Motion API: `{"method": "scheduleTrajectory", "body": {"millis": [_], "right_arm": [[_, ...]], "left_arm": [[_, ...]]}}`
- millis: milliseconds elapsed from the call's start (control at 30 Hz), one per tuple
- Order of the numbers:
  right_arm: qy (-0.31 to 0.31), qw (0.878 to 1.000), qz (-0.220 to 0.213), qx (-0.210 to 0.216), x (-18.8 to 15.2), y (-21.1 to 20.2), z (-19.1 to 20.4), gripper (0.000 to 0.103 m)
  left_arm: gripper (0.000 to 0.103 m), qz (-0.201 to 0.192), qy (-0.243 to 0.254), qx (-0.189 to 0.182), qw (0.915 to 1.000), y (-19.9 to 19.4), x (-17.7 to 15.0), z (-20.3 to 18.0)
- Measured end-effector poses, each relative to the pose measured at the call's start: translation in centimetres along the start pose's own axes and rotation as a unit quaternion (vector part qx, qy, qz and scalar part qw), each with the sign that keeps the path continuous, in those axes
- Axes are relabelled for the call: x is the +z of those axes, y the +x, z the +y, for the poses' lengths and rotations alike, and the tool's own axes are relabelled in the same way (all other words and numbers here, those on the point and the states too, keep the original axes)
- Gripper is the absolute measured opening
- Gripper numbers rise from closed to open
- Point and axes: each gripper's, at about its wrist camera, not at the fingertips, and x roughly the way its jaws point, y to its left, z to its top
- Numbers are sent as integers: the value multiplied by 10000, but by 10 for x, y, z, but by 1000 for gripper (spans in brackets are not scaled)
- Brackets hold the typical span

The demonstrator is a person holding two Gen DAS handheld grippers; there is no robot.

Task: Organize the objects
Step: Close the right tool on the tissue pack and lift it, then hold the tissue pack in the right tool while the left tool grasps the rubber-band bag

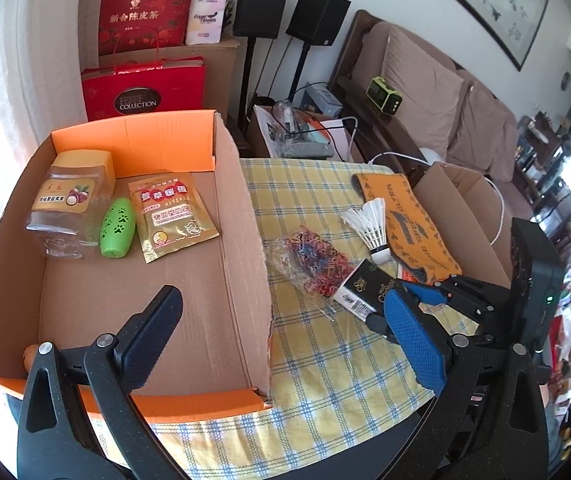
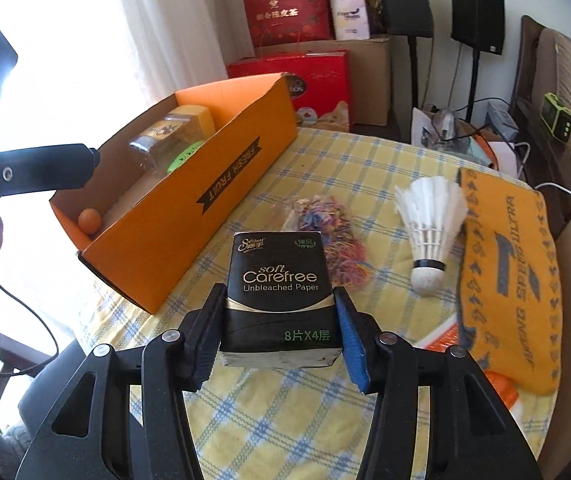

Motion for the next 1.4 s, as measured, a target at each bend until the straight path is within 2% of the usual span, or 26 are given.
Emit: {"method": "scheduleTrajectory", "body": {"millis": [233, 333, 433, 467, 500, 633, 800, 1033, 1167, 1400], "right_arm": [[569, 9966, -412, -434, -3, -48, -32, 53], [824, 9927, -596, -645, -5, -69, -46, 53], [1097, 9881, -733, -787, -11, -90, -61, 53], [1196, 9864, -769, -824, -13, -96, -65, 53], [1266, 9850, -800, -860, -15, -100, -69, 53], [1410, 9813, -829, -1019, -21, -112, -81, 53], [1531, 9786, -774, -1133, -31, -115, -86, 53], [1623, 9769, -793, -1144, -41, -116, -89, 53], [1585, 9781, -748, -1124, -42, -112, -86, 53], [1515, 9802, -648, -1098, -44, -102, -79, 53]], "left_arm": [[99, 120, 114, -49, 9999, 23, 4, -25], [94, 130, 253, 20, 9996, 33, 10, -41], [82, 186, 393, 51, 9990, 47, 17, -57], [71, 253, 428, 68, 9987, 54, 19, -62], [67, 333, 455, 76, 9984, 61, 21, -65], [67, 612, 402, 200, 9971, 90, 24, -73], [67, 869, 296, 561, 9942, 126, 21, -76], [68, 1056, 68, 866, 9906, 163, 12, -66], [70, 1027, -47, 968, 9900, 173, 7, -58], [81, 916, -254, 941, 9910, 175, 8, -53]]}}
